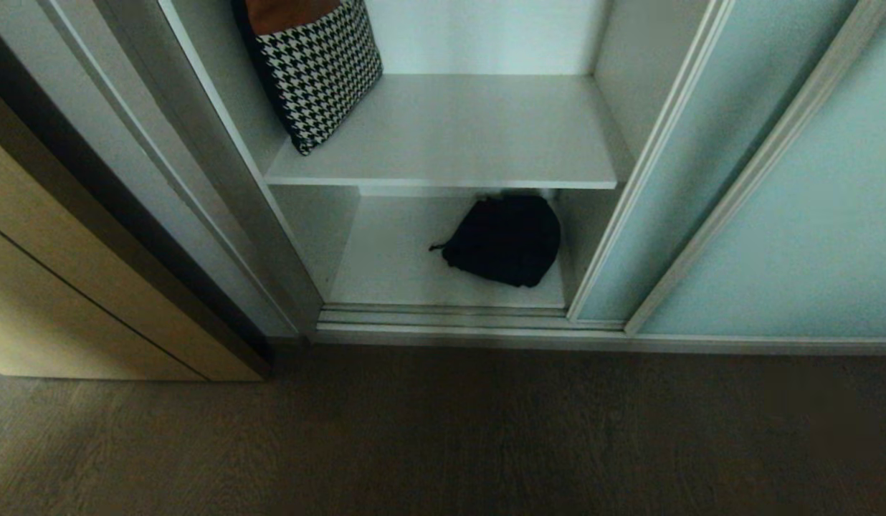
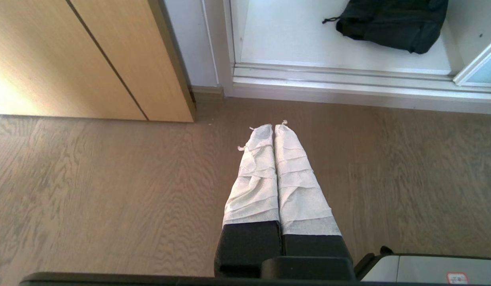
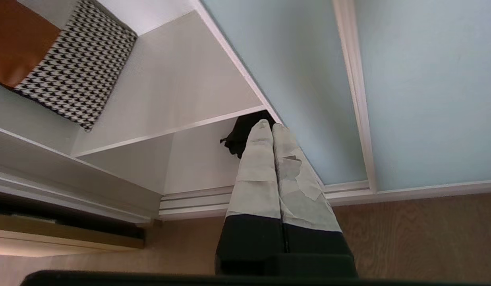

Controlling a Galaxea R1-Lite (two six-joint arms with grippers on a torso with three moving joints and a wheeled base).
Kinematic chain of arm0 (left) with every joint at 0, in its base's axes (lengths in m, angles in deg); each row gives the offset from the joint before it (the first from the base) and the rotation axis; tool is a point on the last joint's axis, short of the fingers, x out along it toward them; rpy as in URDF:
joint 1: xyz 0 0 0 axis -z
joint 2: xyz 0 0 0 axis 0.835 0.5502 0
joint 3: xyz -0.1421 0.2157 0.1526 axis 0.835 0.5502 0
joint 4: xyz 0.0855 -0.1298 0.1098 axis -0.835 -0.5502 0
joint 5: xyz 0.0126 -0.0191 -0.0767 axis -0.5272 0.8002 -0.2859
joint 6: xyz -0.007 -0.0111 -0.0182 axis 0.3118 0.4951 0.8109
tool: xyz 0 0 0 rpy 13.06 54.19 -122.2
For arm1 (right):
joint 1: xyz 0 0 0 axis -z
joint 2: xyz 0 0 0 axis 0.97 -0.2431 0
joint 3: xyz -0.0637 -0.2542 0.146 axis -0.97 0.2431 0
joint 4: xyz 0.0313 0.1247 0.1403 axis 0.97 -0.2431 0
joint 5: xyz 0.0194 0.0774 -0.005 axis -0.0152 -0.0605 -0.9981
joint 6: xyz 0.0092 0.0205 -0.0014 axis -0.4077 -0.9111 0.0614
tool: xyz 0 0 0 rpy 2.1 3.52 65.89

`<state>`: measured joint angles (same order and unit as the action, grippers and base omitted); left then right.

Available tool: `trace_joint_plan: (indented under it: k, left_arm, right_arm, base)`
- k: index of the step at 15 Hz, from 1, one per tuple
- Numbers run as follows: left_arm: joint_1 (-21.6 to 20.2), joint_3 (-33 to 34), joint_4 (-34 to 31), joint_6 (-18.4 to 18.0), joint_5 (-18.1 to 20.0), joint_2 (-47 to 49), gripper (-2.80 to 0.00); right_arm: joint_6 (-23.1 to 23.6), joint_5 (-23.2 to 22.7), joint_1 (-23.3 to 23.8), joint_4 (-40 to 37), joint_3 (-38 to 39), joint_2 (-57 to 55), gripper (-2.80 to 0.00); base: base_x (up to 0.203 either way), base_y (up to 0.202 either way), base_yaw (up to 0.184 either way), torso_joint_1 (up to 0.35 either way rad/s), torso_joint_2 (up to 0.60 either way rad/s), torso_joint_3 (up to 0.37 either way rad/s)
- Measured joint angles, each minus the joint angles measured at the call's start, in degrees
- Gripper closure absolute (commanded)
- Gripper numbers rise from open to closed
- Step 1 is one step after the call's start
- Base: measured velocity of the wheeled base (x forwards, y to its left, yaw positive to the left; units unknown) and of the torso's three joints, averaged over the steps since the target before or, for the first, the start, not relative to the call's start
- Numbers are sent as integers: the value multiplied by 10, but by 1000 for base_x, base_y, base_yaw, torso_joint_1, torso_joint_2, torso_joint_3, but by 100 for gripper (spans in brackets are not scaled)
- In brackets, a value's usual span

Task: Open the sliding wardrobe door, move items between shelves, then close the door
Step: Close the door

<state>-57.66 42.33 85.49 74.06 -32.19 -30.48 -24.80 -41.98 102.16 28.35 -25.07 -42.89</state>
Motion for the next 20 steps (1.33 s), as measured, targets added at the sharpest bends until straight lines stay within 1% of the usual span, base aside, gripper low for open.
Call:
trace_joint_plan:
  k: [7,14,18,20]
  left_arm:
    - [0,0,0,0,0,0,0]
    - [0,0,0,0,0,0,0]
    - [0,0,0,0,0,0,0]
    - [0,0,0,0,0,0,0]
  right_arm:
    - [0,1,-4,41,-12,-67,0]
    - [0,2,-38,46,-34,-116,0]
    - [1,6,-48,74,-33,-142,0]
    - [1,8,-47,102,-33,-155,0]
  base:
    - [0,0,0,0,0,0]
    - [0,0,0,0,0,0]
    - [0,0,0,0,0,0]
    - [0,0,0,0,0,0]
